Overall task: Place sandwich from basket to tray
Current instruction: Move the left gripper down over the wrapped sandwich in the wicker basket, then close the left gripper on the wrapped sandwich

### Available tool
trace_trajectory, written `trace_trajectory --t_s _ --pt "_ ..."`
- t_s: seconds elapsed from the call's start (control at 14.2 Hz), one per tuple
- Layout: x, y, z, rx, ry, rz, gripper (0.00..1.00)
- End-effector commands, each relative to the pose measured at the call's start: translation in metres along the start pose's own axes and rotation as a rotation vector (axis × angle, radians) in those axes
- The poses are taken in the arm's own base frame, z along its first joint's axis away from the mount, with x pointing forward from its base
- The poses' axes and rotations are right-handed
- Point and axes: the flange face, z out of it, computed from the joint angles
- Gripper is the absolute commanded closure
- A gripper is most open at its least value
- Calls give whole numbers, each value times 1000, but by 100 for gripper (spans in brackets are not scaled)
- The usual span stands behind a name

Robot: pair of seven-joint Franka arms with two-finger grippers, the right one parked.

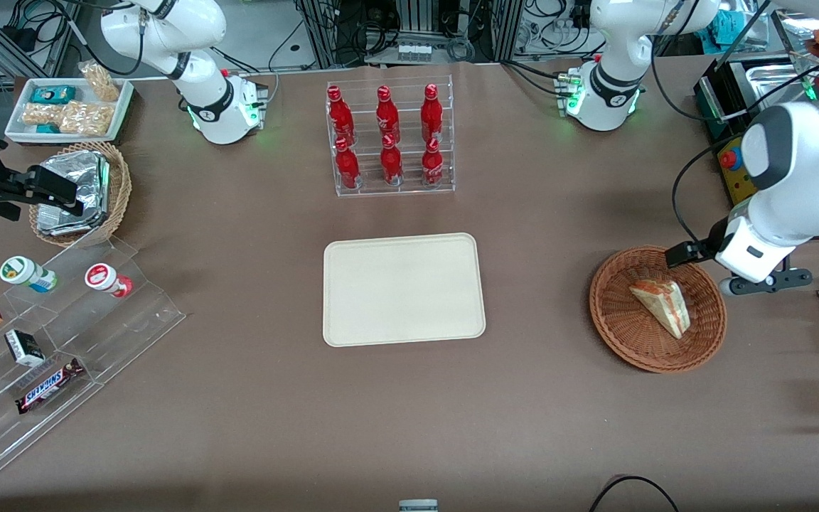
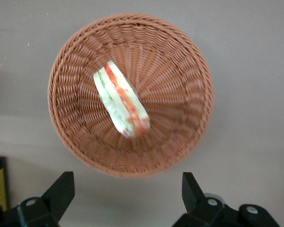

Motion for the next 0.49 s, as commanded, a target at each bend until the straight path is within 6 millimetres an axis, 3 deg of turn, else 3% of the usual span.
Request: trace_trajectory --t_s 0.0,0.21,0.42 --pt "-11 -6 33 -9 77 -13 0" --pt "-4 -23 61 -19 79 -203 0" --pt "5 -22 83 -88 74 -415 0"
